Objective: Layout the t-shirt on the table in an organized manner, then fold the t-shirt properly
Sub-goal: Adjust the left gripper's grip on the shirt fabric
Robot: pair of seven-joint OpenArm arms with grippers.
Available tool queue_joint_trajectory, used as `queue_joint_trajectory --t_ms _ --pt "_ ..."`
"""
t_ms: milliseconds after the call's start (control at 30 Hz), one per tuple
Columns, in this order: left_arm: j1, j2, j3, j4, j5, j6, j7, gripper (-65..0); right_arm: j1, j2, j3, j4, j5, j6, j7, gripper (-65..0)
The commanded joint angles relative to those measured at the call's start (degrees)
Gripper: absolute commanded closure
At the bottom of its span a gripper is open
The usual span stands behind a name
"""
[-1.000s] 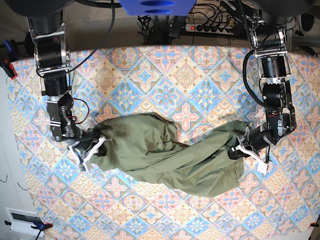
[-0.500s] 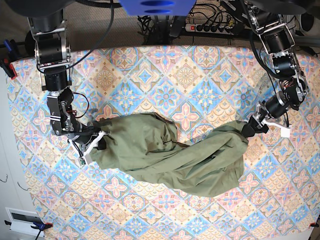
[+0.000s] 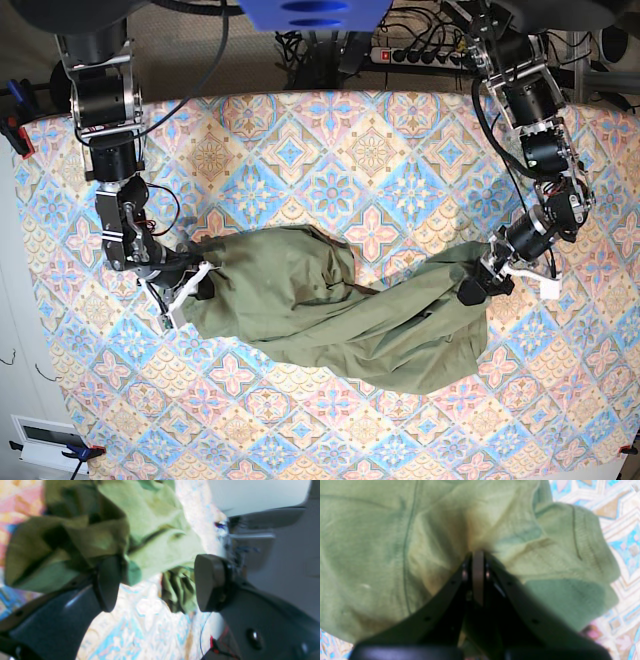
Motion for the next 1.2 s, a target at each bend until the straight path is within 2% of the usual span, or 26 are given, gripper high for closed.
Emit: queue_joint_trajectory --t_ms 0,200,267,333,433,467,667,833,1033,1167 --pt "-2.0 -0.3 0.1 -0.3 -0.8 -0.6 -0.4 -42.4 1.6 0.7 0.3 0.9 0.4 0.3 0.5 -0.2" --pt "-4.7 -0.1 0.1 -8.9 0.1 -0.6 -0.4 -42.1 1.6 0.7 0.3 0.9 0.4 0.3 0.5 -0.2" --pt "-4.7 -0.1 0.2 -9.2 0.1 -0.6 -0.4 -38.1 1.6 0.7 0.3 0.9 0.4 0.3 0.5 -0.2" --pt "-4.9 -0.1 0.3 -9.4 0.2 -0.6 -0.4 -28.3 1.6 0.7 0.3 0.9 0.4 0.3 0.5 -0.2" --pt "-6.2 -0.1 0.3 -9.6 0.3 -0.6 -1.2 -4.7 1.6 0.7 0.3 0.9 0.4 0.3 0.5 -0.2" --pt "-6.2 -0.1 0.3 -9.6 0.3 -0.6 -1.3 0.0 1.6 0.7 0.3 0.9 0.4 0.3 0.5 -0.2" --pt "-6.3 -0.5 0.1 -9.6 0.3 -0.6 -1.1 0.0 1.6 0.7 0.3 0.9 0.4 0.3 0.5 -0.2" --pt "-5.9 -2.3 -0.1 -9.4 -0.2 -0.6 0.4 0.0 1.6 0.7 0.3 0.9 0.4 0.3 0.5 -0.1" --pt "-5.1 -2.2 -0.2 -9.4 -0.2 -0.6 0.2 0.0 1.6 0.8 0.3 1.0 0.4 0.3 0.5 -0.1" --pt "-5.1 -1.8 -0.2 -9.3 -1.6 -0.6 0.5 -13.3 1.6 0.8 0.3 1.0 0.4 0.3 0.5 -0.1"
